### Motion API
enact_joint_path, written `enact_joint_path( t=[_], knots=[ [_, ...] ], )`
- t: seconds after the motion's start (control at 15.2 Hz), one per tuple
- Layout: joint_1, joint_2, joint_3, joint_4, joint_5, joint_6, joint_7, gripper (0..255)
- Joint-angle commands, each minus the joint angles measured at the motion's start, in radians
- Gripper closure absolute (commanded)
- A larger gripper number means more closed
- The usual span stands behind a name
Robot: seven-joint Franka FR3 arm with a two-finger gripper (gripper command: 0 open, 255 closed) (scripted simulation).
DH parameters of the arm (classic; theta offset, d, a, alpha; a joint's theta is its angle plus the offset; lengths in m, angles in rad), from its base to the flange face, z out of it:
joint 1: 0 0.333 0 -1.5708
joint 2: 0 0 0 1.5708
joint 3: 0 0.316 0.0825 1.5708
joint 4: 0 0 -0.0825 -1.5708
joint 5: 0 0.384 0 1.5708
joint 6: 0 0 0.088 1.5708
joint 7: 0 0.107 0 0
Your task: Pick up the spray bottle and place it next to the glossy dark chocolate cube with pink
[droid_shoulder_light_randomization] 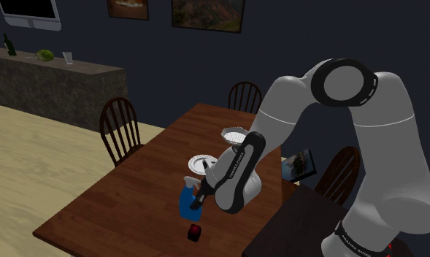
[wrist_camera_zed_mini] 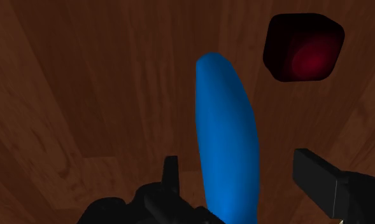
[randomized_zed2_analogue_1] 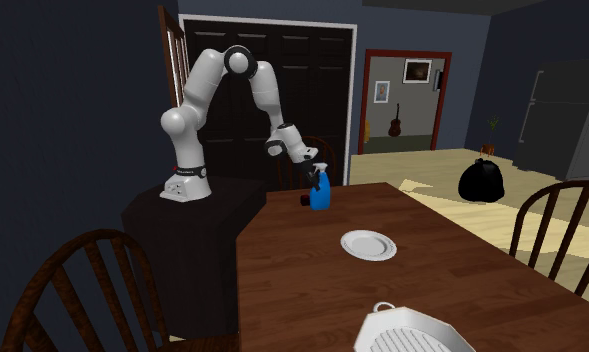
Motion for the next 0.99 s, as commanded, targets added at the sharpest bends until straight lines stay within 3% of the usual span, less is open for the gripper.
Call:
enact_joint_path(
  t=[0.0, 0.2, 0.46, 0.92],
  knots=[
    [0.000, 0.000, 0.000, 0.000, 0.000, 0.000, 0.000, 0],
    [0.000, 0.000, 0.000, 0.000, 0.000, 0.000, 0.000, 0],
    [-0.034, -0.174, 0.037, -0.117, 0.013, -0.060, 0.017, 0],
    [-0.034, -0.174, 0.036, -0.117, 0.012, -0.060, 0.017, 0]
  ],
)
